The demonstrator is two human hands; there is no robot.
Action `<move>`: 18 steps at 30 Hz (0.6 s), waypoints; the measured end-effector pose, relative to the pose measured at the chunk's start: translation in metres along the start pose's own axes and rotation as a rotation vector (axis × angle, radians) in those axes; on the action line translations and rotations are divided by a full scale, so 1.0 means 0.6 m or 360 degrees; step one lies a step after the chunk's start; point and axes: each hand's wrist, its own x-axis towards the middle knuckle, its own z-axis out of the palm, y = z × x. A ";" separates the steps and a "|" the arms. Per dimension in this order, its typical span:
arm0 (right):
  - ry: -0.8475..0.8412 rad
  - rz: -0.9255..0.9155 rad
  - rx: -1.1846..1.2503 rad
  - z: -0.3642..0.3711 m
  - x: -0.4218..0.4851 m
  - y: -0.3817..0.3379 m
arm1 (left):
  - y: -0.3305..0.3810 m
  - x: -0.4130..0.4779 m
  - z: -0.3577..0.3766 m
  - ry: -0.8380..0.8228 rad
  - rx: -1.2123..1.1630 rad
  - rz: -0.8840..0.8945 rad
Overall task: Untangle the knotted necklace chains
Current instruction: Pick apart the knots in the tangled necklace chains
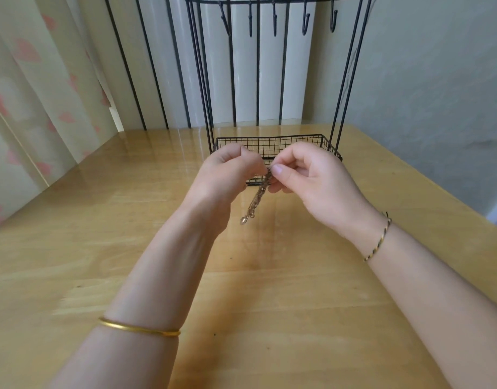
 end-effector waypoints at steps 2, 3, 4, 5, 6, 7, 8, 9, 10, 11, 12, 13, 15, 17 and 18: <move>0.0042 -0.0002 -0.0055 0.001 0.001 0.002 | -0.004 0.002 -0.003 -0.0096 0.0070 0.0005; 0.0057 -0.0008 -0.0104 0.004 0.001 0.002 | -0.006 0.003 -0.005 -0.0126 0.0140 0.0025; 0.0059 -0.0011 -0.0157 0.008 0.001 0.002 | -0.007 0.003 -0.007 -0.0134 0.0219 0.0059; 0.0043 -0.0011 -0.0206 0.011 0.000 0.000 | -0.006 0.003 -0.010 -0.0127 0.0299 0.0102; 0.0003 -0.0005 -0.0240 0.012 -0.001 -0.001 | -0.006 0.002 -0.013 -0.0113 0.0368 0.0156; -0.0059 0.0009 -0.0252 0.011 -0.001 -0.002 | -0.005 0.002 -0.015 -0.0105 0.0423 0.0225; -0.0134 0.0032 -0.0244 0.008 -0.002 -0.003 | -0.004 0.001 -0.018 -0.0109 0.0477 0.0304; -0.0201 0.0062 -0.0229 0.003 -0.003 -0.004 | -0.003 0.000 -0.019 -0.0128 0.0531 0.0374; -0.0245 0.0086 -0.0222 -0.002 -0.002 -0.005 | -0.002 -0.001 -0.019 -0.0154 0.0577 0.0417; -0.0261 0.0092 -0.0234 -0.006 -0.002 -0.005 | -0.002 -0.001 -0.020 -0.0177 0.0607 0.0422; -0.0249 0.0078 -0.0266 -0.008 -0.001 -0.006 | -0.002 0.000 -0.019 -0.0201 0.0616 0.0389; -0.0221 0.0045 -0.0314 -0.008 -0.001 -0.006 | -0.002 0.001 -0.019 -0.0228 0.0597 0.0318; -0.0169 -0.0052 -0.0400 -0.004 -0.003 -0.009 | -0.002 0.003 -0.019 -0.0286 0.0465 0.0112; -0.0148 -0.0129 -0.0425 0.000 -0.005 -0.014 | 0.001 0.001 -0.020 -0.0353 0.0327 -0.0044; -0.0155 -0.0139 -0.0421 0.001 -0.005 -0.016 | 0.001 0.002 -0.021 -0.0358 0.0286 -0.0074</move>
